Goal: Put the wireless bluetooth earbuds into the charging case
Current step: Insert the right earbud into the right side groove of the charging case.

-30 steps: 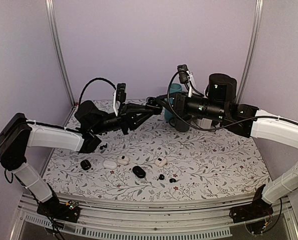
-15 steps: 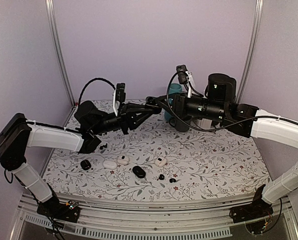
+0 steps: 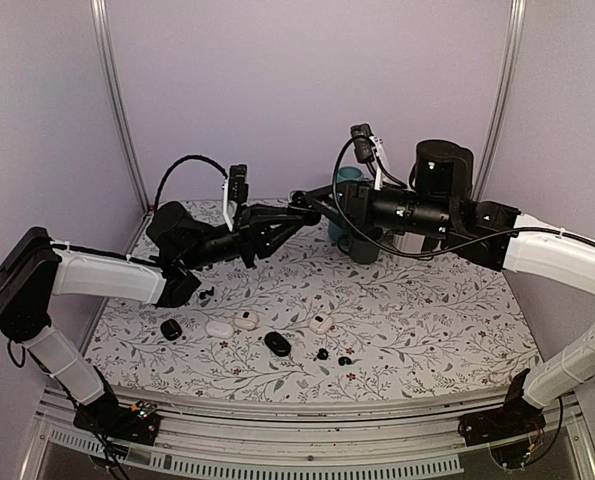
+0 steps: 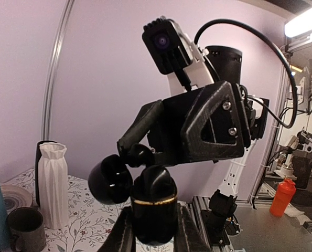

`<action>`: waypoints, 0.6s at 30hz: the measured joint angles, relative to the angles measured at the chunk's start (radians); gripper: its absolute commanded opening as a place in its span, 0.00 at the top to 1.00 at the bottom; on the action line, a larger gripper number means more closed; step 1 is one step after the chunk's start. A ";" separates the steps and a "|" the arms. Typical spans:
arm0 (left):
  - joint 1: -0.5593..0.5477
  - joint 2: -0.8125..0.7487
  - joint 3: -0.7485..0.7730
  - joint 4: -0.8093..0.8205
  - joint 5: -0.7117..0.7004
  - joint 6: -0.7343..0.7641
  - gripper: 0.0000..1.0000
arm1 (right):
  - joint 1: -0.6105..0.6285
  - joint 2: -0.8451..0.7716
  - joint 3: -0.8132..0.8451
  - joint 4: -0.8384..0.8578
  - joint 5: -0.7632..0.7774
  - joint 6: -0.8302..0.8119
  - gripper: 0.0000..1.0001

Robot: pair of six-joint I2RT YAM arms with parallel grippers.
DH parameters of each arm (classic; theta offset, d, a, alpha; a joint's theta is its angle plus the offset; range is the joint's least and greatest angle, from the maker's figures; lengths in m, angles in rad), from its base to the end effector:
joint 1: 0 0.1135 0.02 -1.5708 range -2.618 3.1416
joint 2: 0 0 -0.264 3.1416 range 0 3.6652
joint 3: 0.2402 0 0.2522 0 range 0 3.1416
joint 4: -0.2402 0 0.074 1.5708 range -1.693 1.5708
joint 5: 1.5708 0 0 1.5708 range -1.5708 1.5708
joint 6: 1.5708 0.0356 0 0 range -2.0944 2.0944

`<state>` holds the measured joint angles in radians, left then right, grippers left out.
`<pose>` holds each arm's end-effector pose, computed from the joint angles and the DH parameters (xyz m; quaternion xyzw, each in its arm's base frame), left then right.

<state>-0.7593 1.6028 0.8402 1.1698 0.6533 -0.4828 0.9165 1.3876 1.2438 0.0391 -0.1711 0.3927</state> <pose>0.2324 -0.2504 0.2920 0.3373 0.4786 -0.6039 0.5409 0.1969 0.2667 0.3860 -0.2469 0.7004 0.4563 0.4902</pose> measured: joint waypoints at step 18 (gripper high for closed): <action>-0.009 -0.015 0.000 0.045 0.016 0.000 1.00 | -0.001 0.008 0.061 -0.099 0.031 0.032 0.36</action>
<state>-0.7681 1.5875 0.8402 1.2144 0.6689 -0.4828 0.9154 1.3952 1.3045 -0.0601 -0.1398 0.4244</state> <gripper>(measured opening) 0.200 0.615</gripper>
